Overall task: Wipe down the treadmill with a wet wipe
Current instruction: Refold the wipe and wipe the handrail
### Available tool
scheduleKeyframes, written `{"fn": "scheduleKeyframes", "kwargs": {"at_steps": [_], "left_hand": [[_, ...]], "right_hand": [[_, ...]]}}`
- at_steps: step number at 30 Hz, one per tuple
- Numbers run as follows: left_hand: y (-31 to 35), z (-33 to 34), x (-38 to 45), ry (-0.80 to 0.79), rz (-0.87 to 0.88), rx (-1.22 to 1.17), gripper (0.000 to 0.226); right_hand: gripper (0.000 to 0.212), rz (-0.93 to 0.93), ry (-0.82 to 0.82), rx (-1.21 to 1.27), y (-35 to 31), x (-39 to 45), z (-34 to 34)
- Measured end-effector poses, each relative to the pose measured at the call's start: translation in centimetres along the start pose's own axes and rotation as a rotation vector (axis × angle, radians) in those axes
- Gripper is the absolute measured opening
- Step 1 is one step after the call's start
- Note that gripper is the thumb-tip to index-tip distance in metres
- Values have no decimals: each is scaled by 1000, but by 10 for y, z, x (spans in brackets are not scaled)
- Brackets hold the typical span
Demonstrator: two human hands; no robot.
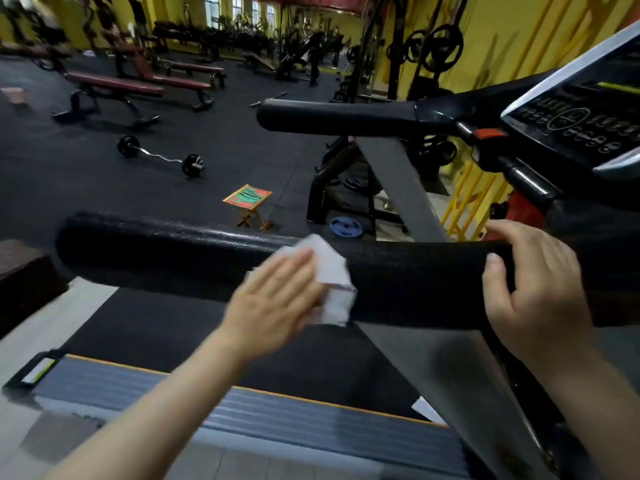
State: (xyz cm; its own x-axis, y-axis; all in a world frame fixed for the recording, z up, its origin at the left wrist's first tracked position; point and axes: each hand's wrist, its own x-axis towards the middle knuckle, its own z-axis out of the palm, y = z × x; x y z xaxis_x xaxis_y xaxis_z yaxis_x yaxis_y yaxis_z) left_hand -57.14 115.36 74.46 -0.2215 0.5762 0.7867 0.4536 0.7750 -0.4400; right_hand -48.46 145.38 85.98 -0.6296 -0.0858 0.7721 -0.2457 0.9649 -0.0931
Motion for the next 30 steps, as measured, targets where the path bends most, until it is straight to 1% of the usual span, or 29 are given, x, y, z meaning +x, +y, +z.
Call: {"fn": "scheduleKeyframes", "kwargs": {"at_steps": [2, 3, 4, 5, 7, 10, 14, 16, 18, 20, 22, 24, 27, 29, 30], "left_hand": [[-20, -3, -13, -10, -140, 46, 41], [-19, -4, -11, -7, -210, 50, 45], [-12, -3, -5, 15, -250, 53, 47], [0, -2, 4, 34, -244, 44, 48], [23, -3, 27, 37, -125, 16, 50], [45, -10, 59, -11, 81, -5, 60], [100, -15, 127, -116, 469, 54, 66], [140, -17, 174, -170, 614, 115, 67], [186, -19, 223, -191, 754, 199, 69], [227, -24, 263, -203, 876, 279, 77], [252, -19, 280, -223, 962, 360, 81], [253, -10, 270, -211, 1060, 465, 70], [218, -5, 225, -209, 1269, 633, 63], [181, -5, 192, -204, 1366, 654, 59], [162, -6, 177, -184, 1363, 632, 59]], "right_hand": [[37, 15, -12, -4, 18, -10, -10], [37, 6, -25, 6, 24, -14, -13], [38, -3, -37, 22, 29, -18, -16], [38, -5, -44, 44, 34, -22, -18], [39, 14, -13, 106, 41, -29, -20], [40, 61, 82, 196, 50, -38, -24], [43, 145, 206, 185, 79, -47, -38], [44, 221, 286, 181, 101, -55, -49], [44, 299, 354, 194, 120, -65, -60], [44, 368, 388, 190, 137, -76, -71], [44, 428, 400, 176, 151, -89, -78], [44, 468, 381, 165, 160, -100, -82], [44, 487, 297, 160, 164, -113, -80], [42, 439, 233, 145, 160, -116, -75], [41, 408, 204, 141, 156, -113, -71]]}}
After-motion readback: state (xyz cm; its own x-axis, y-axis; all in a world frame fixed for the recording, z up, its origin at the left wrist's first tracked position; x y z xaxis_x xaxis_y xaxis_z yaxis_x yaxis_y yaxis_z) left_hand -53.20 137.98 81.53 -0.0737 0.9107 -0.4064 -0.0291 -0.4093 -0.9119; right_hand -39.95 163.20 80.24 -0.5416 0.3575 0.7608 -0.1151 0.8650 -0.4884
